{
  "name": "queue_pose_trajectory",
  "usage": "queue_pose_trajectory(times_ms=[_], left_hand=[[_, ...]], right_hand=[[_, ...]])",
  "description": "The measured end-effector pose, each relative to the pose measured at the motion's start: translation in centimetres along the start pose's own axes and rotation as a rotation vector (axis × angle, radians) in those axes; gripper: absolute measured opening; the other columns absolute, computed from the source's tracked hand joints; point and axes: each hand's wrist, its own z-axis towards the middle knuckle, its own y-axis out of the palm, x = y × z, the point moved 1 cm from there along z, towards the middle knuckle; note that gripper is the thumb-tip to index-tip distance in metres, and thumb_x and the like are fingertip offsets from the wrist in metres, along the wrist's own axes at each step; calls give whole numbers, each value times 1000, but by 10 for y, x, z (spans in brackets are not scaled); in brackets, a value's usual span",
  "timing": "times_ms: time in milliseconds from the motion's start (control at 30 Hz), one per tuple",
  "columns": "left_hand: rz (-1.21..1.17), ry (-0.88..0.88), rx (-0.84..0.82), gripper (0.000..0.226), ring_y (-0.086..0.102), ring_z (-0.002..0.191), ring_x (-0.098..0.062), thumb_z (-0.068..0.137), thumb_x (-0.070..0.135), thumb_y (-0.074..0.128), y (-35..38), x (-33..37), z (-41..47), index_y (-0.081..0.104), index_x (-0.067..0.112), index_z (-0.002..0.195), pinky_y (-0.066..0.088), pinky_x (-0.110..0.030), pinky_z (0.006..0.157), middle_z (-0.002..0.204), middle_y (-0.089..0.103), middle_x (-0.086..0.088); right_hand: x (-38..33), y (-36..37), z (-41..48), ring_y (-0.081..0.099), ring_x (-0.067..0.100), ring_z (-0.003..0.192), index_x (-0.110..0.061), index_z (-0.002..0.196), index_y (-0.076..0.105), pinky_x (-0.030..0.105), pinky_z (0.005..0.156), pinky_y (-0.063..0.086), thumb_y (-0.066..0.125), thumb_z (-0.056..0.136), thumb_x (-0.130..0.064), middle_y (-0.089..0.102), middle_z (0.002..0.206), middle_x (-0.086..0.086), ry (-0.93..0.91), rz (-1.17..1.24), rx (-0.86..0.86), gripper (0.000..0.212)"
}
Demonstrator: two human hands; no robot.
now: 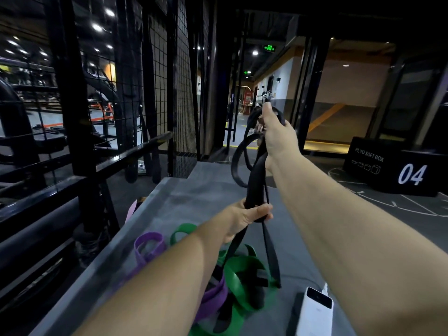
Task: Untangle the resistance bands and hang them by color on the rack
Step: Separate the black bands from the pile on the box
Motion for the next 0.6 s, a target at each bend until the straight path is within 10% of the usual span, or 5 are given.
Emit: queue_pose_trajectory(times_ms=[133, 300, 433, 600], left_hand=[[110, -89, -55, 9, 66, 74, -10, 93, 19, 60, -14, 0, -7, 62, 14, 100, 47, -21, 68, 79, 70, 4], [156, -173, 27, 27, 54, 66, -10, 96, 14, 45, -26, -6, -16, 66, 14, 79, 43, -22, 69, 67, 57, 3], [-149, -201, 171, 32, 62, 70, -24, 99, 13, 39, -40, 4, -15, 59, 5, 75, 49, -33, 69, 66, 62, -9], [-329, -179, 210, 22, 44, 52, -22, 92, 17, 33, -56, 27, -15, 47, 12, 76, 38, -33, 59, 58, 43, -4]], right_hand=[[-13, -19, 1, 50, 15, 66, -25, 93, 58, 31, 68, 44, 67, 79, -62, 58, 83, 0, -16, -13, 102, 40], [-18, -34, 2, 42, 14, 61, -18, 82, 53, 34, 66, 40, 59, 78, -72, 46, 67, -4, -131, -170, 133, 55], [-13, -42, -1, 59, 23, 83, -25, 84, 62, 35, 76, 46, 60, 89, -52, 62, 84, -4, -241, -545, 65, 28], [18, -53, 6, 54, 13, 61, -35, 97, 69, 29, 62, 47, 61, 84, -28, 62, 76, -10, -192, -754, -122, 17]])
